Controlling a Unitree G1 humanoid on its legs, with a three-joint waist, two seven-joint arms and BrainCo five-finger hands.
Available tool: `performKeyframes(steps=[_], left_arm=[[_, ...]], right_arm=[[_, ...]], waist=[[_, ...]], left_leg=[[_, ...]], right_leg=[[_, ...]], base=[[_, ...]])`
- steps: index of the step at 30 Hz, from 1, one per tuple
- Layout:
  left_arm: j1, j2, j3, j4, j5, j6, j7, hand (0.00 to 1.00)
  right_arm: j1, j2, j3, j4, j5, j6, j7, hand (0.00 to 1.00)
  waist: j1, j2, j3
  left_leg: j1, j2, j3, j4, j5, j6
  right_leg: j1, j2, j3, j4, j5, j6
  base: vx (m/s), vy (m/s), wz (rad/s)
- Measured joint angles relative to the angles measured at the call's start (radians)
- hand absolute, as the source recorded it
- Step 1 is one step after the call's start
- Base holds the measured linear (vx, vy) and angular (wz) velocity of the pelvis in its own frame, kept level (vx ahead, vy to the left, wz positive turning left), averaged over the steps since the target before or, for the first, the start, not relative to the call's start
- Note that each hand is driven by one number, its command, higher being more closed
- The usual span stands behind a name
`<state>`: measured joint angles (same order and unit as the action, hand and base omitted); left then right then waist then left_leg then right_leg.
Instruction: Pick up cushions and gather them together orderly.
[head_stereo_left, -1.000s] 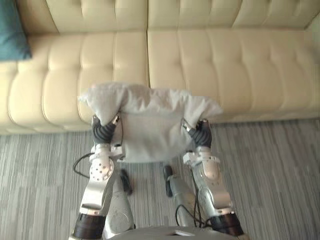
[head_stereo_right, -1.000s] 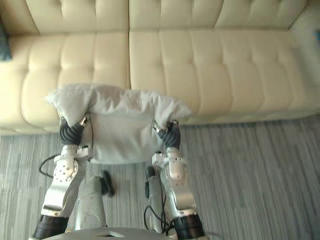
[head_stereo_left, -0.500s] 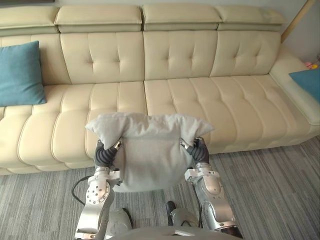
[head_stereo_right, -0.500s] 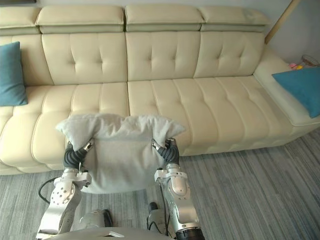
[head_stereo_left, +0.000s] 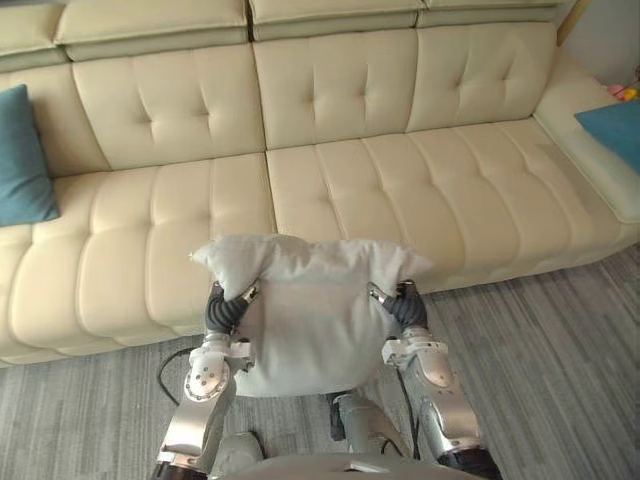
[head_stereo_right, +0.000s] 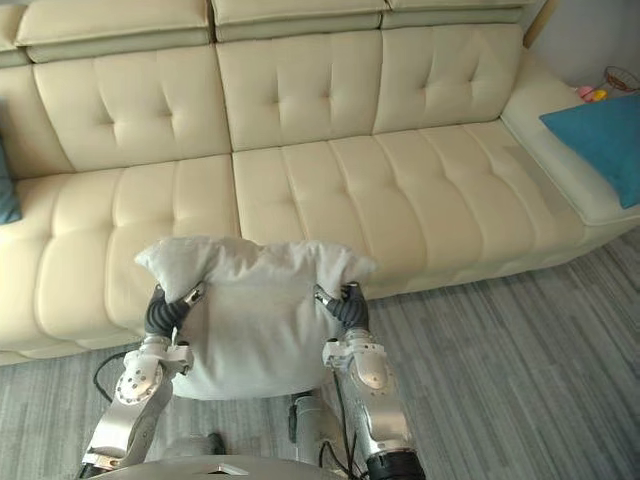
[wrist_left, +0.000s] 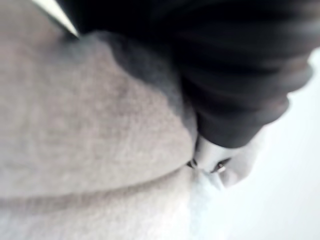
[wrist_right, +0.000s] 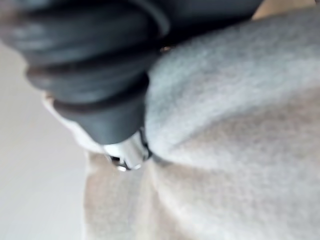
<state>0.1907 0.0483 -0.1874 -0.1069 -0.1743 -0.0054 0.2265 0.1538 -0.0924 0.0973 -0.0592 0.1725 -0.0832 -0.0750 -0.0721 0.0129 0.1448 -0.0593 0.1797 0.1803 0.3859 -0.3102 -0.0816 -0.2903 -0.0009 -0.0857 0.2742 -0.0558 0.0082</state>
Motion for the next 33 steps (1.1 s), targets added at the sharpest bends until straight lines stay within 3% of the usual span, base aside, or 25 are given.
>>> performKeyframes(steps=[2, 3, 5, 6, 8, 9, 11, 12, 13, 14, 17, 20, 22, 23, 24, 25, 26, 28, 30, 31, 32, 33], left_arm=[[0.001, -0.026, 0.000, -0.005, -0.025, 0.000, 0.000, 1.00], [0.001, -0.030, 0.000, -0.006, -0.031, 0.000, 0.000, 1.00], [0.000, -0.037, -0.001, -0.013, -0.043, 0.000, -0.001, 1.00], [0.000, -0.045, -0.002, -0.028, -0.050, 0.000, -0.008, 1.00], [-0.005, -0.057, -0.014, -0.043, -0.051, -0.001, -0.015, 1.00], [-0.012, -0.067, -0.017, -0.043, -0.051, -0.001, -0.017, 1.00], [-0.012, -0.070, -0.024, -0.043, -0.051, -0.001, -0.017, 1.00], [-0.010, -0.076, -0.030, -0.044, -0.051, -0.001, -0.017, 1.00], [-0.003, -0.080, -0.035, -0.049, -0.050, -0.001, -0.018, 1.00], [-0.001, -0.075, -0.033, -0.050, -0.049, -0.002, -0.018, 1.00], [0.037, -0.044, -0.016, -0.083, -0.028, -0.003, -0.018, 1.00], [0.073, -0.037, -0.001, -0.083, -0.028, -0.005, -0.018, 1.00], [0.081, -0.035, 0.002, -0.082, -0.028, -0.005, -0.020, 1.00], [0.081, -0.035, 0.001, -0.082, -0.028, -0.005, -0.021, 1.00], [0.084, -0.037, 0.002, -0.081, -0.029, -0.004, -0.021, 1.00], [0.083, -0.034, 0.008, -0.075, -0.029, -0.005, -0.021, 1.00], [0.081, -0.020, 0.004, -0.074, -0.029, -0.004, -0.021, 1.00], [0.076, -0.003, 0.002, -0.072, -0.029, -0.004, -0.018, 1.00], [0.063, -0.001, 0.010, -0.066, -0.029, -0.004, -0.011, 1.00], [0.058, 0.002, 0.011, -0.062, -0.029, -0.004, -0.011, 1.00], [0.047, 0.015, 0.010, -0.057, -0.030, -0.005, -0.011, 1.00], [0.031, 0.016, 0.009, -0.038, -0.029, -0.004, -0.013, 1.00]], right_arm=[[0.005, -0.013, -0.002, -0.054, 0.003, -0.001, -0.001, 1.00], [0.005, -0.022, -0.002, -0.065, 0.010, -0.001, -0.001, 1.00], [0.007, -0.053, -0.002, -0.096, 0.024, -0.002, -0.001, 1.00], [0.021, -0.058, -0.006, -0.120, 0.026, -0.002, -0.004, 1.00], [0.044, -0.051, -0.018, -0.131, 0.030, -0.004, -0.024, 1.00], [0.050, -0.050, -0.026, -0.131, 0.036, -0.003, -0.036, 1.00], [0.049, -0.046, -0.029, -0.131, 0.036, -0.004, -0.039, 1.00], [0.051, -0.045, -0.033, -0.131, 0.036, -0.008, -0.042, 1.00], [0.058, -0.046, -0.037, -0.134, 0.036, -0.008, -0.041, 1.00], [0.061, -0.038, -0.036, -0.132, 0.036, -0.007, -0.042, 1.00], [0.070, 0.020, -0.021, -0.127, 0.035, 0.000, -0.036, 1.00], [0.063, 0.049, -0.003, -0.091, 0.026, 0.000, -0.032, 1.00], [0.049, 0.045, 0.002, -0.062, 0.018, 0.000, -0.032, 1.00], [0.048, 0.045, 0.002, -0.058, 0.018, 0.000, -0.032, 1.00], [0.036, 0.044, 0.005, -0.035, 0.017, -0.002, -0.032, 1.00], [0.013, 0.044, 0.011, 0.000, 0.016, -0.001, -0.032, 1.00], [0.000, 0.043, 0.012, 0.042, 0.016, -0.001, -0.032, 1.00], [-0.016, 0.044, 0.019, 0.077, 0.016, -0.001, -0.032, 1.00], [-0.026, 0.044, 0.019, 0.083, 0.018, 0.000, -0.030, 1.00], [-0.028, 0.043, 0.020, 0.084, 0.018, 0.000, -0.028, 1.00], [-0.029, 0.040, 0.019, 0.083, 0.020, -0.001, -0.023, 1.00], [-0.030, 0.037, 0.018, 0.084, 0.020, -0.001, -0.021, 1.00]], waist=[[-0.005, 0.011, -0.007], [-0.004, 0.015, -0.010], [0.001, 0.031, -0.020], [0.018, 0.033, -0.022], [0.028, 0.049, -0.032], [0.040, 0.047, -0.031], [0.050, 0.047, -0.031], [0.054, 0.053, -0.035], [0.057, 0.083, -0.060], [0.056, 0.074, -0.064], [0.065, 0.014, -0.060], [0.082, -0.005, -0.057], [0.095, -0.022, -0.051], [0.097, -0.028, -0.047], [0.097, -0.034, -0.039], [0.090, -0.036, -0.031], [0.056, -0.054, -0.026], [0.045, -0.060, -0.017], [0.046, -0.060, -0.016], [0.045, -0.057, -0.018], [0.031, -0.055, -0.023], [0.013, -0.076, -0.026]], left_leg=[[-0.103, 0.054, -0.025, 0.246, 0.041, -0.004], [-0.117, 0.063, -0.015, 0.281, 0.061, -0.001], [-0.156, 0.096, 0.040, 0.393, 0.159, 0.021], [-0.194, 0.124, 0.096, 0.499, 0.263, 0.034], [-0.233, 0.160, 0.139, 0.554, 0.215, 0.042], [-0.246, 0.163, 0.176, 0.497, 0.178, 0.050], [-0.246, 0.152, 0.226, 0.353, 0.168, 0.054], [-0.240, 0.131, 0.265, 0.155, 0.205, 0.067], [-0.231, 0.113, 0.261, 0.012, 0.324, 0.068], [-0.217, 0.095, 0.255, -0.007, 0.304, 0.046], [-0.206, 0.007, 0.208, -0.070, 0.304, 0.053], [-0.161, -0.007, 0.180, -0.079, 0.292, 0.039], [-0.136, -0.006, 0.172, -0.083, 0.248, 0.012], [-0.133, -0.008, 0.181, -0.049, 0.207, 0.017], [-0.112, -0.019, 0.178, -0.023, 0.157, 0.024], [-0.089, -0.015, 0.204, -0.020, 0.143, 0.021], [-0.073, -0.021, 0.202, -0.023, 0.135, 0.024], [-0.058, -0.024, 0.205, -0.049, 0.140, 0.036], [-0.043, -0.024, 0.203, -0.085, 0.145, 0.045], [-0.041, -0.025, 0.201, -0.097, 0.148, 0.047], [-0.047, -0.038, 0.171, -0.110, 0.155, 0.032], [-0.049, -0.059, 0.139, -0.083, 0.142, 0.012]], right_leg=[[0.030, 0.009, -0.043, 0.039, -0.023, -0.028], [0.042, 0.008, -0.051, 0.038, -0.029, -0.034], [0.086, -0.001, -0.065, 0.019, -0.039, -0.045], [0.144, -0.029, -0.067, -0.011, -0.053, -0.053], [0.207, -0.047, -0.089, -0.057, -0.055, -0.051], [0.238, -0.071, -0.097, -0.072, -0.056, -0.050], [0.253, -0.099, -0.103, -0.072, -0.061, -0.041], [0.258, -0.117, -0.111, -0.057, -0.079, -0.012], [0.252, -0.116, -0.105, -0.031, -0.124, 0.050], [0.251, -0.129, -0.098, -0.025, -0.142, 0.066], [0.252, -0.173, -0.078, -0.040, -0.147, 0.064], [0.287, -0.170, -0.013, -0.064, -0.132, 0.069], [0.286, -0.166, 0.049, -0.091, -0.127, 0.079], [0.276, -0.177, 0.083, -0.089, -0.135, 0.067], [0.248, -0.171, 0.141, 0.004, -0.137, 0.080], [0.179, -0.171, 0.163, 0.151, -0.142, 0.084], [0.087, -0.170, 0.160, 0.314, -0.090, 0.074], [0.026, -0.171, 0.157, 0.385, -0.077, 0.042], [-0.001, -0.142, 0.127, 0.310, -0.152, 0.052], [-0.003, -0.126, 0.129, 0.263, -0.149, 0.053], [0.023, -0.090, 0.132, 0.111, -0.111, 0.041], [0.034, -0.085, 0.151, 0.087, -0.067, 0.037]], base=[[0.41, -0.112, 0.29], [0.44, -0.094, 0.29], [0.35, -0.020, 0.21], [0.30, 0.012, 0.20], [0.32, 0.062, 0.38], [0.32, 0.133, 0.40], [0.20, 0.179, 0.23], [0.21, 0.281, 0.25], [0.22, 0.300, 0.29], [0.18, 0.258, 0.33], [0.09, 0.179, 0.38], [0.01, 0.039, -0.19], [-0.04, 0.058, -0.88], [-0.04, 0.180, -1.25], [-0.09, 0.195, -1.36], [-0.07, 0.165, -1.05], [-0.06, 0.110, -0.43], [0.04, 0.100, -0.15], [0.04, 0.018, -0.15], [0.08, -0.022, 0.19], [0.14, -0.074, 0.67], [0.16, -0.113, 0.80]])
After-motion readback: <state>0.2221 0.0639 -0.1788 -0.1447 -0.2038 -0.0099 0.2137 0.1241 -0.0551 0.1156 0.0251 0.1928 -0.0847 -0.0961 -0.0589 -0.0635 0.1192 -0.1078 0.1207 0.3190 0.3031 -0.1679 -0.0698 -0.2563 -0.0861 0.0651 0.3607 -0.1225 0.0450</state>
